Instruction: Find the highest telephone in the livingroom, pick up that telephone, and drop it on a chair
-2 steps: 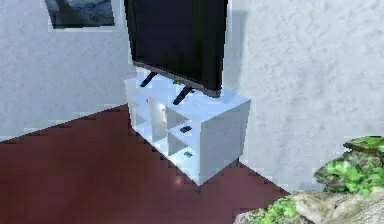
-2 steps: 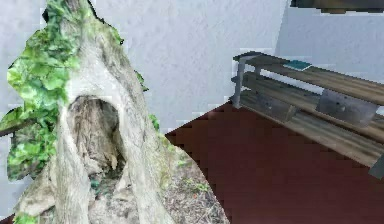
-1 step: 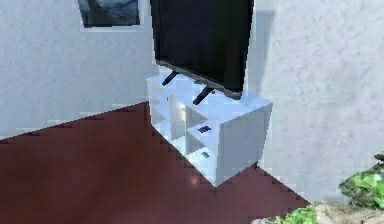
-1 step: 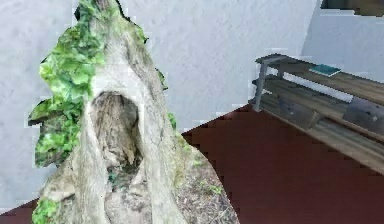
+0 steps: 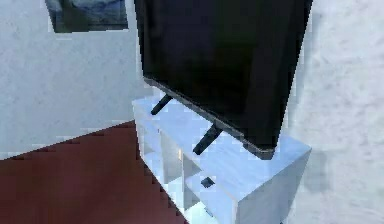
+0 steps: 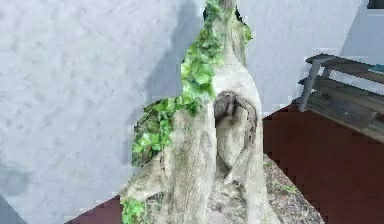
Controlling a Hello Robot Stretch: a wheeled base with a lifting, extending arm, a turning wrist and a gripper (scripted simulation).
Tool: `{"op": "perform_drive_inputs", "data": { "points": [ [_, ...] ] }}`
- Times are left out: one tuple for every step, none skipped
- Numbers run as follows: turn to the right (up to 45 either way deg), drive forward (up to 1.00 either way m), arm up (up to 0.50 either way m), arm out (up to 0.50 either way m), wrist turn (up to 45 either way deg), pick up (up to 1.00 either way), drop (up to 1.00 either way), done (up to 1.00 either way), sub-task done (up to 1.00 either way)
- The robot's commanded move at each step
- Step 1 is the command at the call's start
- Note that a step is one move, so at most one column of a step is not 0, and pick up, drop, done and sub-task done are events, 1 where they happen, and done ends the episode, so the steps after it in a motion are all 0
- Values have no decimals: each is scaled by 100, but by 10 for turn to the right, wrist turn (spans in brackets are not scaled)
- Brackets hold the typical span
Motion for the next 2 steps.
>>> {"op": "perform_drive_inputs", "data": {
  "points": [
    [-450,0,0,0,0,0,0,0,0],
    [-300,0,0,0,0,0,0,0,0]
  ]
}}
